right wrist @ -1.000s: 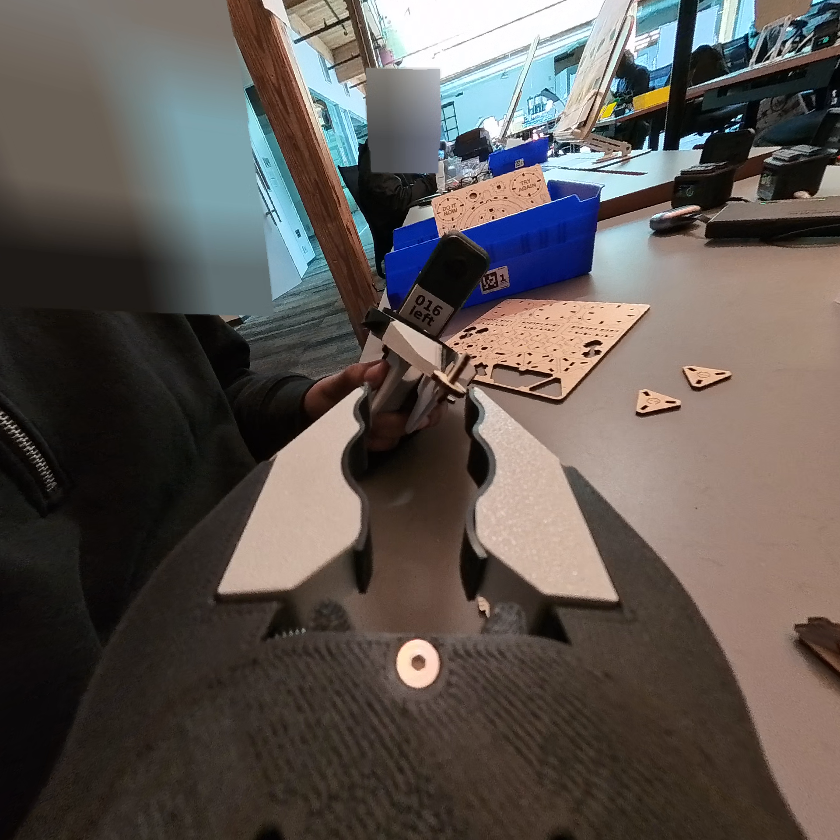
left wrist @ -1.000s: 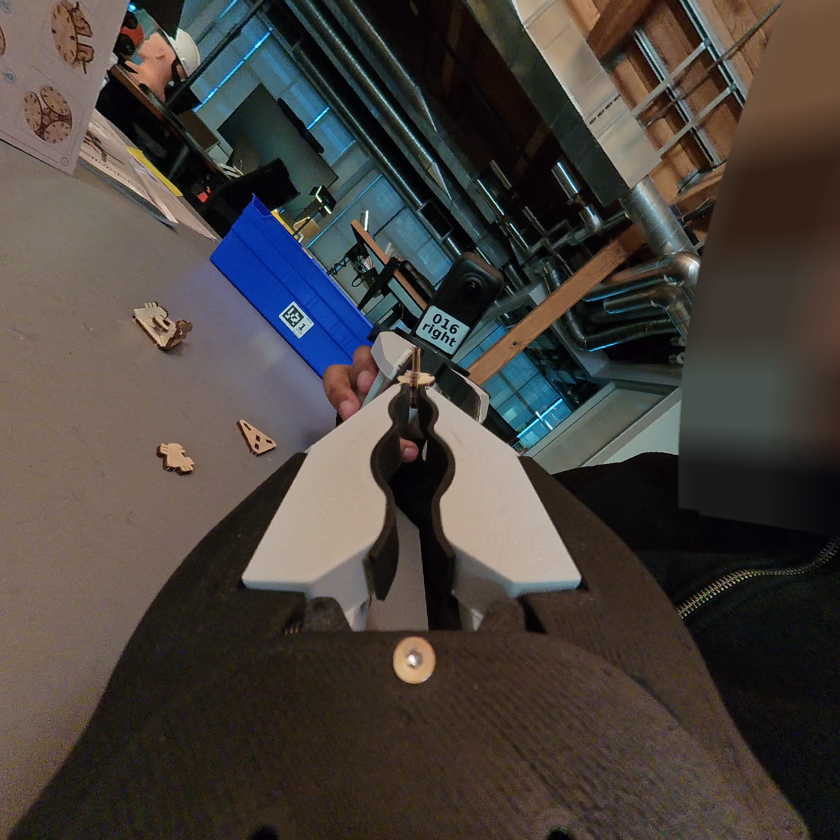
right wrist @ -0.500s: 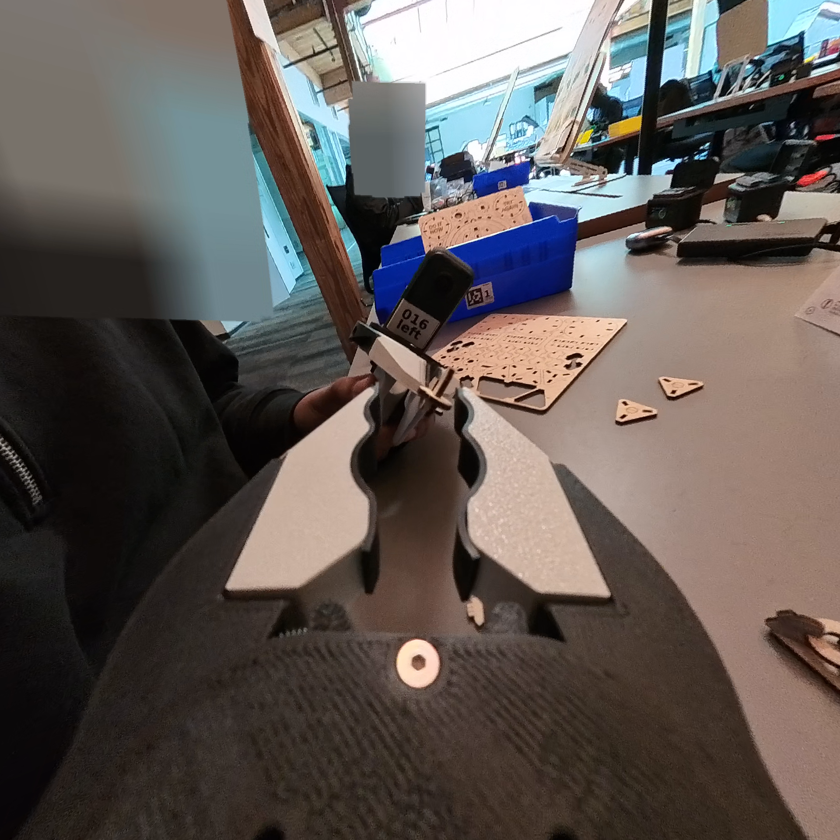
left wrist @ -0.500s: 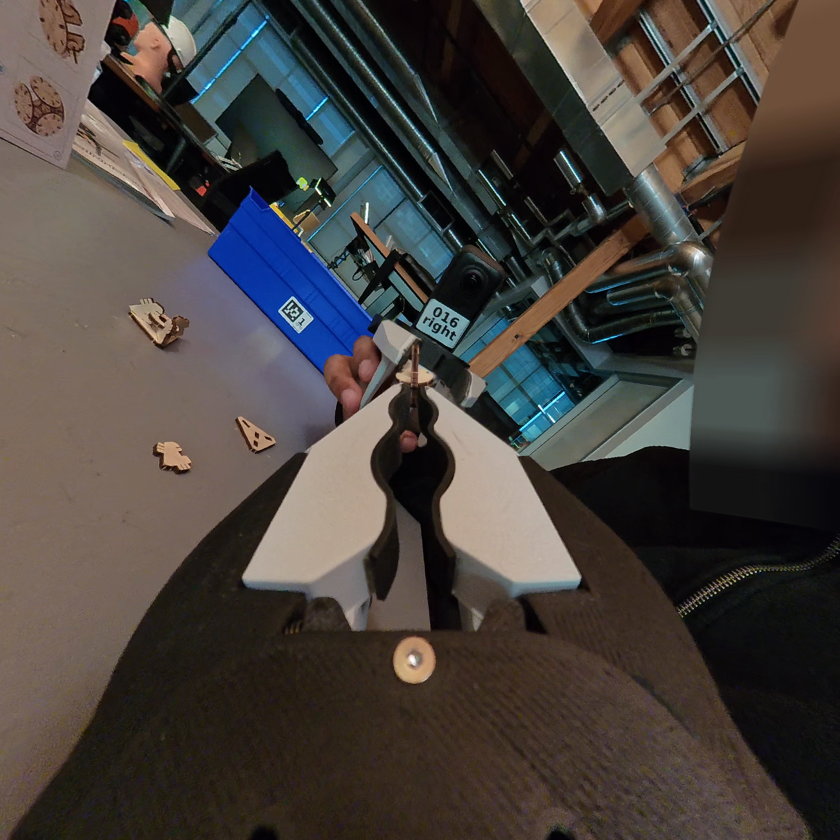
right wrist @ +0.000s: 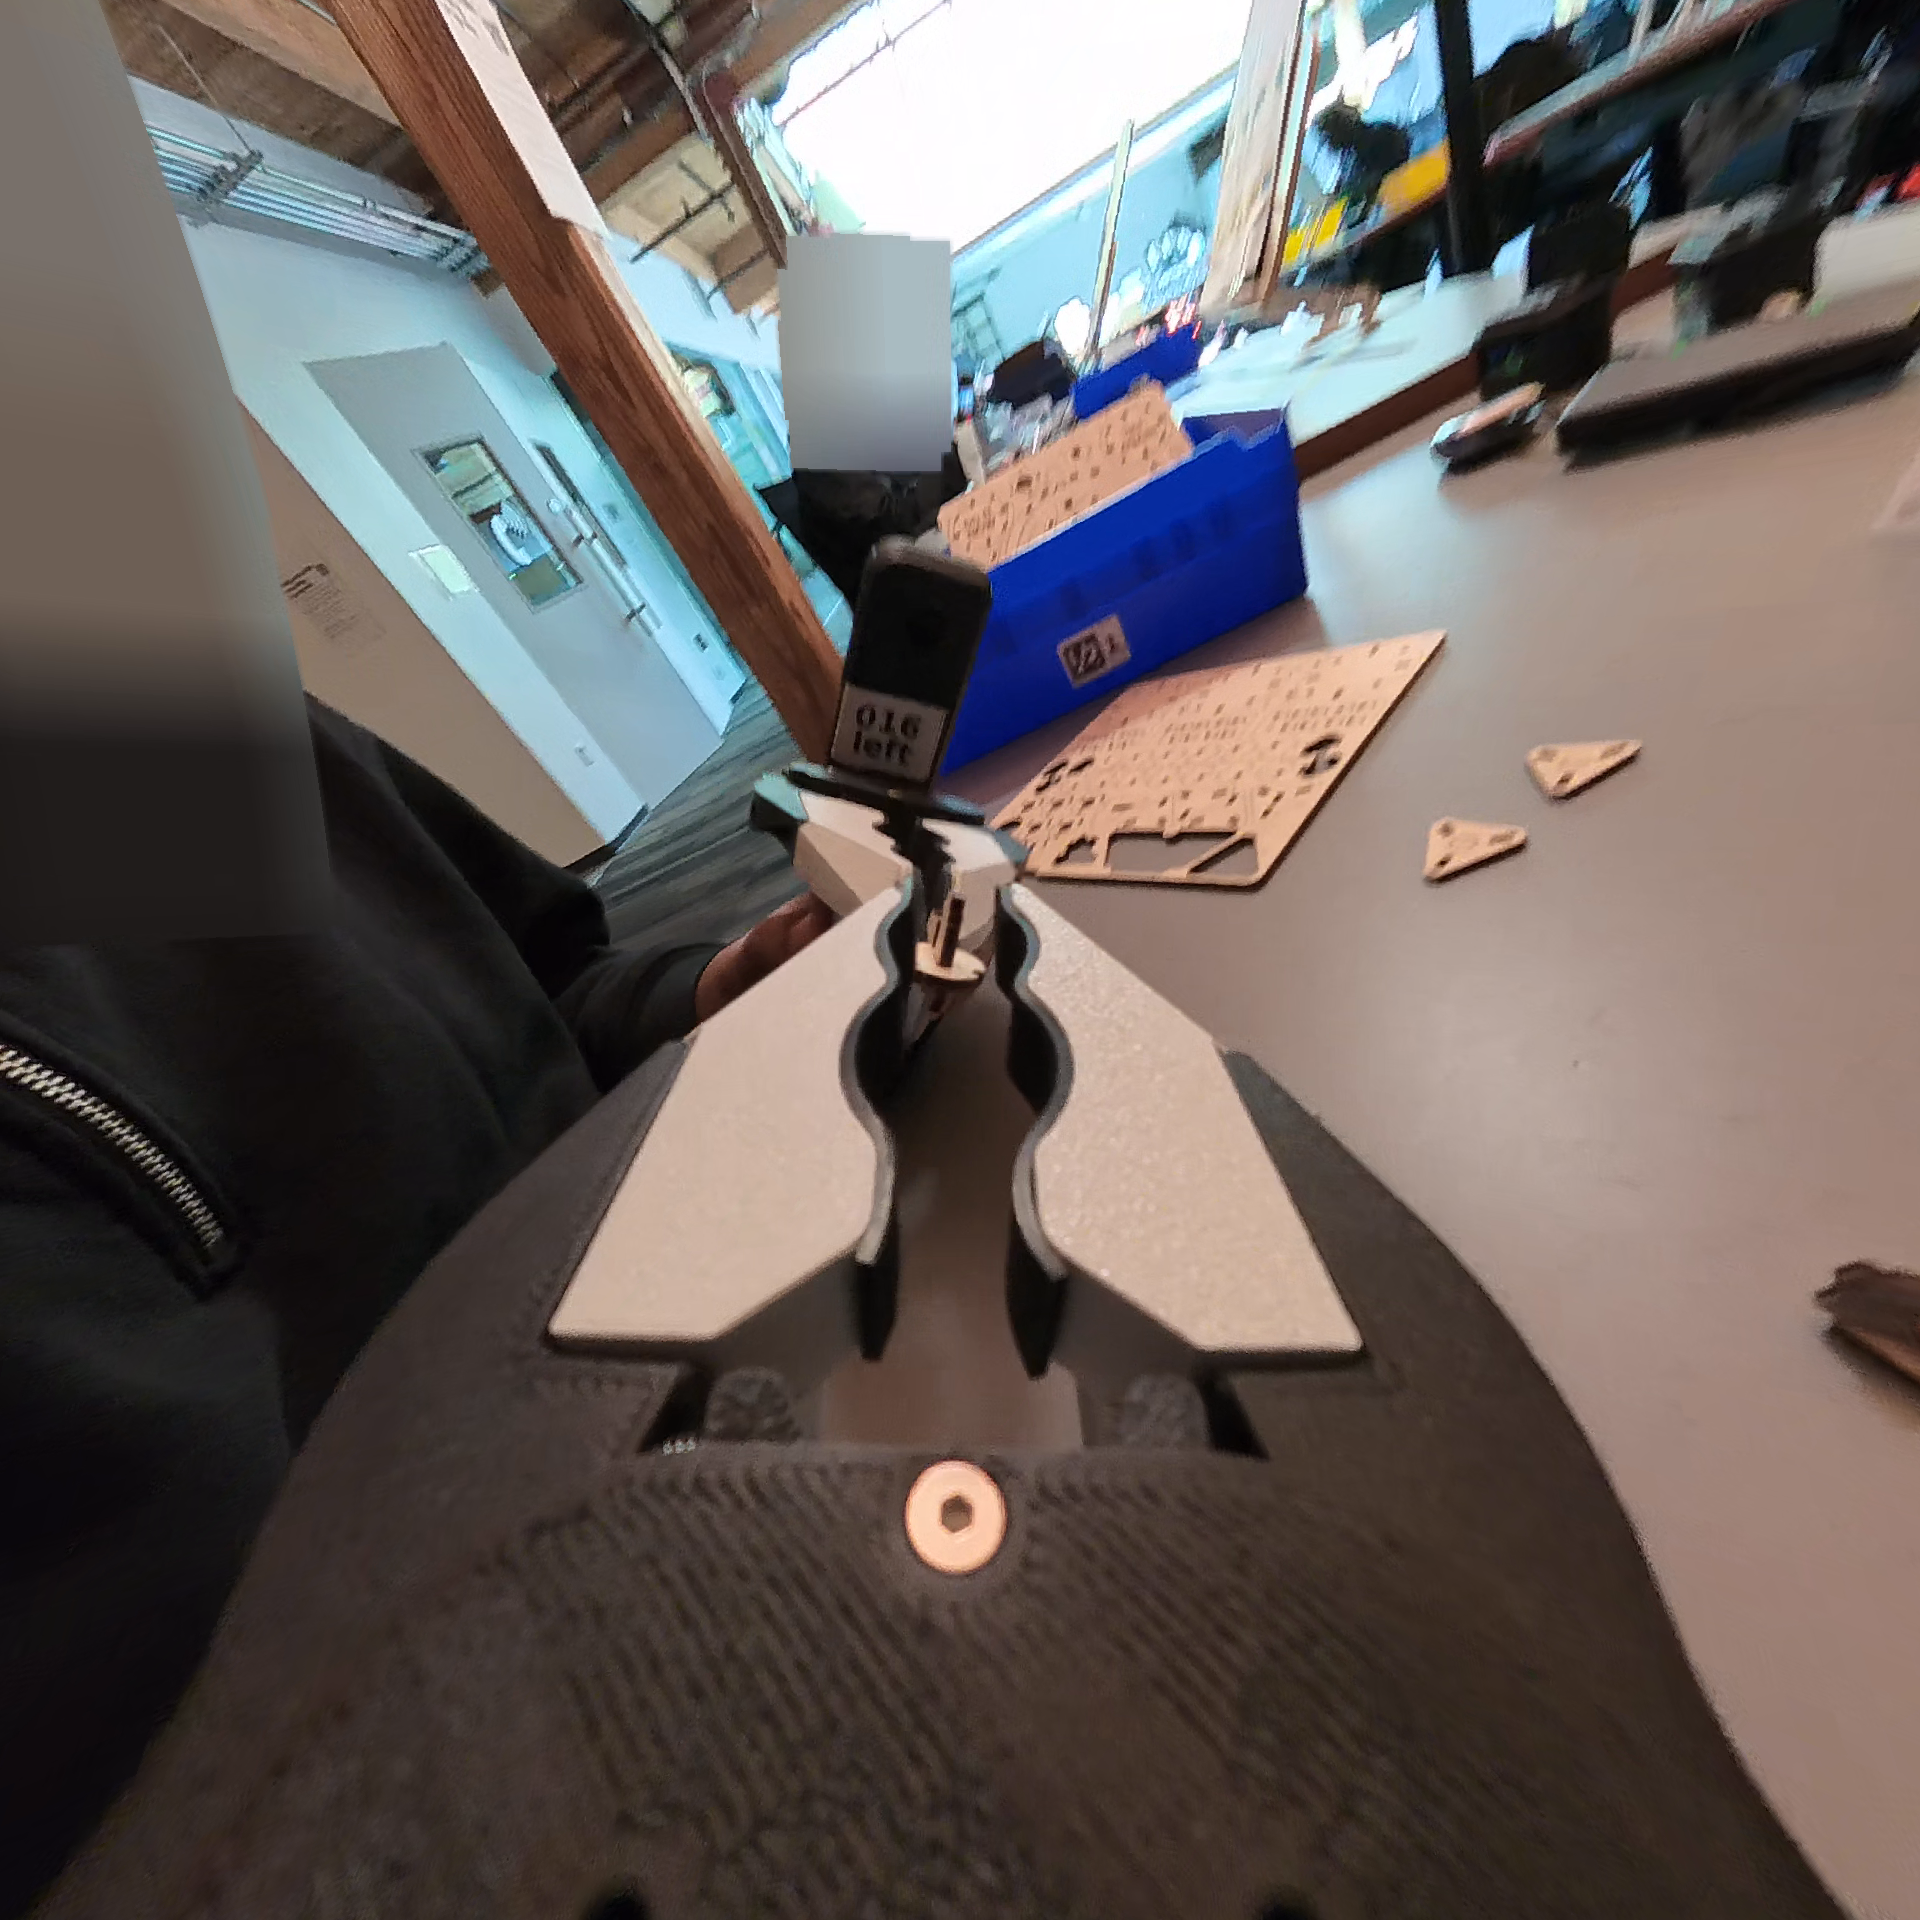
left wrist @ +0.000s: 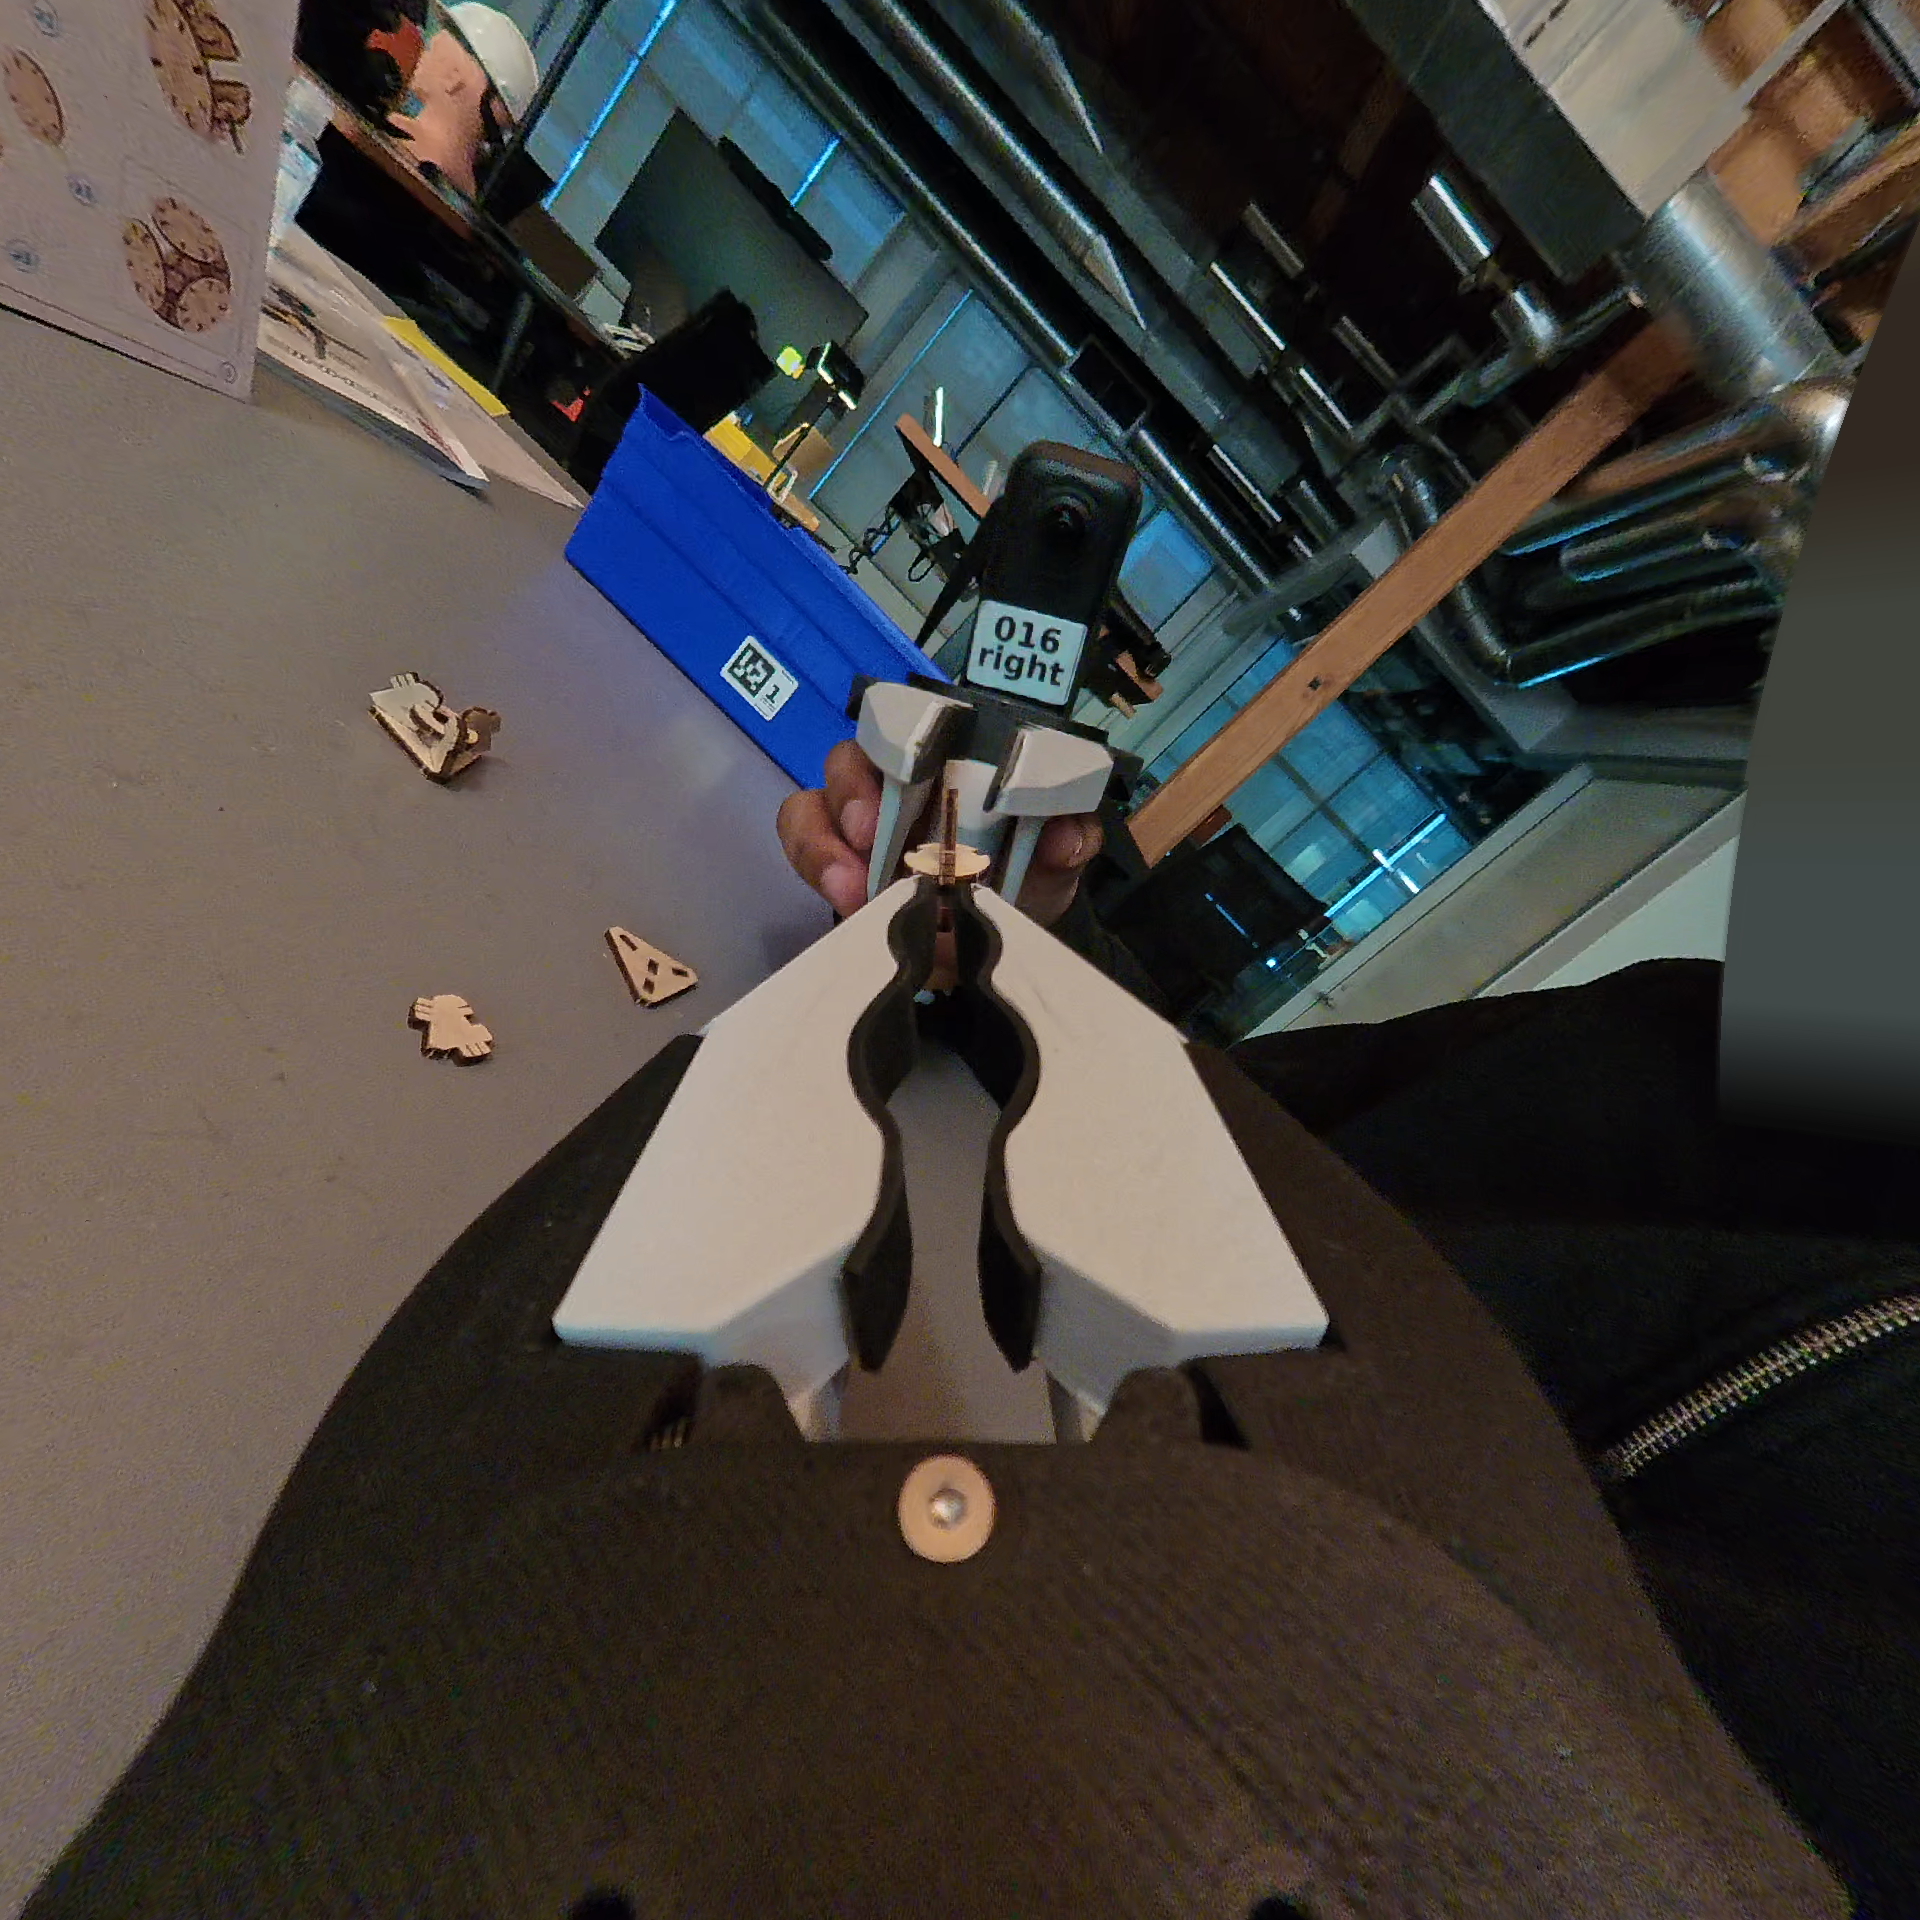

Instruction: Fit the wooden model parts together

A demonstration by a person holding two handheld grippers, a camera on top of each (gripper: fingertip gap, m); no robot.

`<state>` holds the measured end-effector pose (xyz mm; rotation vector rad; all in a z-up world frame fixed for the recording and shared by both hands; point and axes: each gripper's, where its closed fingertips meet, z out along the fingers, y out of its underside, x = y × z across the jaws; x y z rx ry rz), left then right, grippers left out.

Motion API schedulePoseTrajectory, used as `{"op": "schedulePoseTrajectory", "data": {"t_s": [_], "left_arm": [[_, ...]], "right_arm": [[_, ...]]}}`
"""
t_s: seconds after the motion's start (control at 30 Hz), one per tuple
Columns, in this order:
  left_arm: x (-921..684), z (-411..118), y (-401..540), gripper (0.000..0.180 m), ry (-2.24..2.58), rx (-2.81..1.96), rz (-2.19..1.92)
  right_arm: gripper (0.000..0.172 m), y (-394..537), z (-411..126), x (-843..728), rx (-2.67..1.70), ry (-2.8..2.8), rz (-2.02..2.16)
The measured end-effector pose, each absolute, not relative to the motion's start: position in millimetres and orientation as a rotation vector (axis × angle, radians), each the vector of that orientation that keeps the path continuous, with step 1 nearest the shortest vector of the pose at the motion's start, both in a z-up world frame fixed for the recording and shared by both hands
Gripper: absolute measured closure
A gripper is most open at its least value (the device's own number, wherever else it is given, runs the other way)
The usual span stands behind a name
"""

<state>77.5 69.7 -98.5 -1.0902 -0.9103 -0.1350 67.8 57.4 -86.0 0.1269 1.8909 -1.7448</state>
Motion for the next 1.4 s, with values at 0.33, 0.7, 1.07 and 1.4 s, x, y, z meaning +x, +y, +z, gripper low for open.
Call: {"op": "schedulePoseTrajectory", "data": {"t_s": [0.33,0.7,1.07,1.4], "left_arm": [[76.2,-92.8,58.5,0.180,-0.903,-1.045,-0.092],[74.2,-94.6,58.1,0.180,-0.920,-1.033,-0.117],[64.5,-95.8,87.2,0.170,-0.996,-1.183,-0.246],[19.5,-168.8,114.4,0.170,-1.047,-1.814,-0.032]], "right_arm": [[0.171,76.0,-74.4,26.5,0.176,1.975,-1.899],[0.171,101.4,-143.0,30.9,-0.324,2.400,-1.606],[0.171,92.3,-152.6,18.9,-0.549,2.303,-1.407],[0.171,95.2,-145.0,18.4,-0.556,2.276,-1.462]]}}
